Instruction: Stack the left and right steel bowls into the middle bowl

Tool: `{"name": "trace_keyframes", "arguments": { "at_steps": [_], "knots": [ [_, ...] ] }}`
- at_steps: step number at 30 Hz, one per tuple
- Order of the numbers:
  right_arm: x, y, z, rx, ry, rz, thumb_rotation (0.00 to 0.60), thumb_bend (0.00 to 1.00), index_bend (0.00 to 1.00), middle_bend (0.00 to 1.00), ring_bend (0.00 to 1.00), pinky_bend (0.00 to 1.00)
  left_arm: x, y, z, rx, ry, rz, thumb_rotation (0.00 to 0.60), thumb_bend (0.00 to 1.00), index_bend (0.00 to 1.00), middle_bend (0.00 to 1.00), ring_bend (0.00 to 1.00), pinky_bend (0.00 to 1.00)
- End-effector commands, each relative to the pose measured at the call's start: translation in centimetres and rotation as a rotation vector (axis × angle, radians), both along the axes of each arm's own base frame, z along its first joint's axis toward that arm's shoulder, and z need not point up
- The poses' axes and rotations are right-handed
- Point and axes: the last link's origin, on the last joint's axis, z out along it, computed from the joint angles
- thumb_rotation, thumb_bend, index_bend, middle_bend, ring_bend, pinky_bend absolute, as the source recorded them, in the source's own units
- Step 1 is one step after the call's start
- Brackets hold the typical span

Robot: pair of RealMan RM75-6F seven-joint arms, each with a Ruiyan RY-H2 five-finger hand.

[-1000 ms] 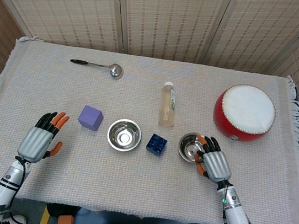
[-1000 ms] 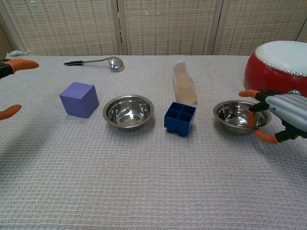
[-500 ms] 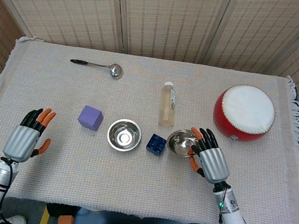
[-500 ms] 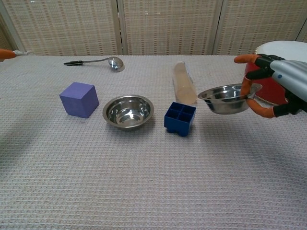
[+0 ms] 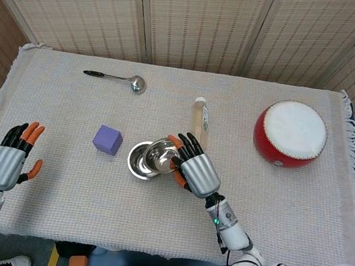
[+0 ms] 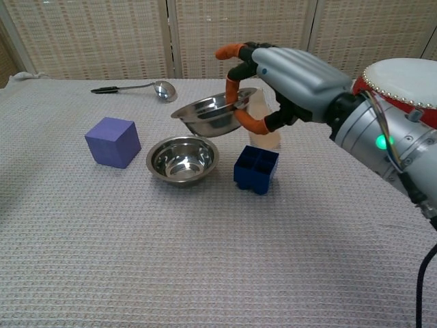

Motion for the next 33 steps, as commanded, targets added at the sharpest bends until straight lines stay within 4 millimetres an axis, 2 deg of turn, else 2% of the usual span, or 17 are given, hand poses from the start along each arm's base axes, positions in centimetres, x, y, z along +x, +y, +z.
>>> {"name": "trace_keyframes", "arguments": {
  "at_steps": [1, 7, 10, 11, 13, 15, 17, 19, 21, 25, 29, 32, 33],
  "knots": [
    [1.1, -0.5, -2.2, 0.029, 0.021, -0.005, 0.600, 0.45, 0.67, 0.09, 0.00, 0.00, -0.3, -0.1, 0.2, 0.004, -0.005, 0.008, 0.600, 0.41, 0.00, 0.00, 0.00, 0.08],
    [2.4, -1.5, -5.9, 0.062, 0.019, -0.010, 0.600, 0.45, 0.65, 0.09, 0.00, 0.00, -0.7, -0.1, 0.7, 0.013, -0.007, 0.021, 0.600, 0.41, 0.00, 0.00, 0.00, 0.08],
    [2.7, -1.8, -7.4, 0.065, 0.048, -0.006, 0.600, 0.45, 0.59, 0.09, 0.00, 0.00, -1.1, -0.3, 1.4, 0.024, -0.008, 0.037, 0.600, 0.41, 0.00, 0.00, 0.00, 0.08],
    [2.6, -1.8, -7.8, 0.070, 0.056, -0.007, 0.600, 0.45, 0.55, 0.09, 0.00, 0.00, -1.2, -0.4, 1.6, 0.027, -0.008, 0.044, 0.600, 0.41, 0.00, 0.00, 0.00, 0.08],
    [2.2, -1.9, -8.2, 0.077, 0.085, -0.015, 0.600, 0.41, 0.37, 0.09, 0.00, 0.00, -1.4, -0.5, 1.9, 0.031, -0.011, 0.058, 0.600, 0.41, 0.00, 0.00, 0.00, 0.08],
    [1.6, -1.9, -8.4, 0.094, 0.110, -0.037, 0.600, 0.28, 0.10, 0.05, 0.00, 0.00, -1.7, -0.5, 2.0, 0.028, -0.013, 0.073, 0.600, 0.41, 0.00, 0.00, 0.00, 0.08],
    [1.0, -1.7, -8.1, 0.124, 0.117, -0.065, 0.600, 0.16, 0.00, 0.01, 0.00, 0.00, -1.9, -0.6, 2.1, 0.022, -0.013, 0.084, 0.600, 0.41, 0.00, 0.00, 0.00, 0.08],
    [0.4, -1.4, -7.2, 0.130, 0.120, -0.084, 0.600, 0.09, 0.00, 0.00, 0.00, 0.00, -2.0, -0.8, 2.1, 0.021, -0.009, 0.089, 0.600, 0.41, 0.00, 0.00, 0.00, 0.08],
    [-0.5, -0.8, -5.4, 0.094, 0.124, -0.106, 0.600, 0.05, 0.00, 0.00, 0.00, 0.00, -2.0, -0.9, 2.3, 0.022, -0.008, 0.092, 0.600, 0.41, 0.00, 0.00, 0.00, 0.08],
    [-3.0, 1.3, -1.1, 0.022, 0.145, -0.161, 0.600, 0.04, 0.00, 0.00, 0.00, 0.00, -2.1, -1.7, 3.0, 0.016, -0.007, 0.098, 0.600, 0.41, 0.00, 0.00, 0.00, 0.08],
    [-4.2, 2.2, 0.6, 0.017, 0.159, -0.195, 0.600, 0.04, 0.00, 0.00, 0.00, 0.00, -2.2, -2.2, 3.3, 0.003, -0.004, 0.109, 0.600, 0.41, 0.00, 0.00, 0.00, 0.08],
    [-9.1, 5.3, 5.4, -0.024, 0.245, -0.316, 0.600, 0.04, 0.00, 0.00, 0.00, 0.00, -2.9, -4.6, 3.9, -0.054, -0.024, 0.160, 0.600, 0.41, 0.00, 0.00, 0.00, 0.08],
    [-14.3, 8.9, 9.1, -0.125, 0.324, -0.468, 0.600, 0.04, 0.00, 0.00, 0.00, 0.00, -3.8, -7.1, 4.1, -0.056, -0.068, 0.192, 0.600, 0.41, 0.00, 0.00, 0.00, 0.08]
  ]
}}
